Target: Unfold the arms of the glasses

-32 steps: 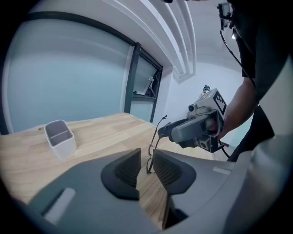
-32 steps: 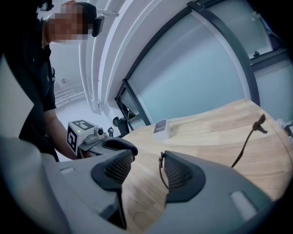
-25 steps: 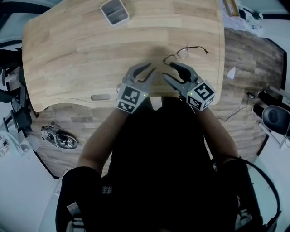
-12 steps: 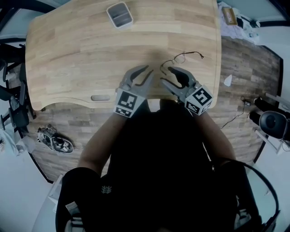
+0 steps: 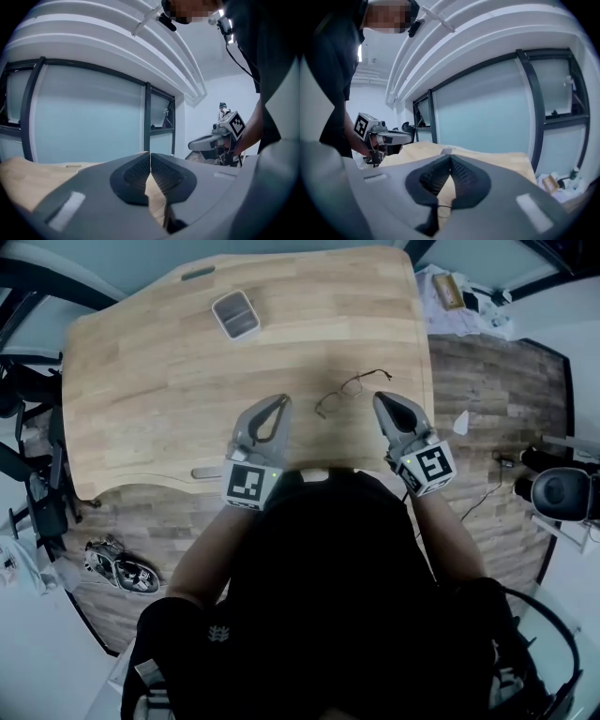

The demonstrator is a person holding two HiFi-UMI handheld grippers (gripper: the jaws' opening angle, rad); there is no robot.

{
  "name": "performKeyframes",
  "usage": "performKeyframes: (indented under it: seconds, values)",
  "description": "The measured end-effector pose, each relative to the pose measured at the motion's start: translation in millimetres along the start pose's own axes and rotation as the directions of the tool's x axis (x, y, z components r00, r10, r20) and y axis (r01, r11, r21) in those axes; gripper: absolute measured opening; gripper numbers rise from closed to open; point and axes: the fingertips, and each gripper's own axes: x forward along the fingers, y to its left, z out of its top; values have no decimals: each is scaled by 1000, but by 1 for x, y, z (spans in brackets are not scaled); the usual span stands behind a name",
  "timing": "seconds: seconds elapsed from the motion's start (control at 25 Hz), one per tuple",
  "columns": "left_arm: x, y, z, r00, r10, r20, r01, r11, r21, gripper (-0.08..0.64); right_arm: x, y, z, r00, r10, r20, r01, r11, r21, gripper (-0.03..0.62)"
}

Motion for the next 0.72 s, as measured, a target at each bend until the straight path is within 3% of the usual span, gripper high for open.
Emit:
performKeyframes:
  seconds: [0.08, 0.28, 0.72]
  values:
    - [1, -4, -6, 1000, -1, -16, 1, 1000, 5, 5, -6, -7, -1, 999, -34, -7, 34, 999, -29, 0]
    - [4, -11, -21, 998, -5, -61, 5, 1000, 3, 5, -13, -16, -9, 996, -84, -1, 84, 996, -3, 0]
    - [21, -26, -16, 997, -40, -67, 41, 999, 19, 5, -24, -20, -15, 997, -81, 3, 81, 997, 5, 0]
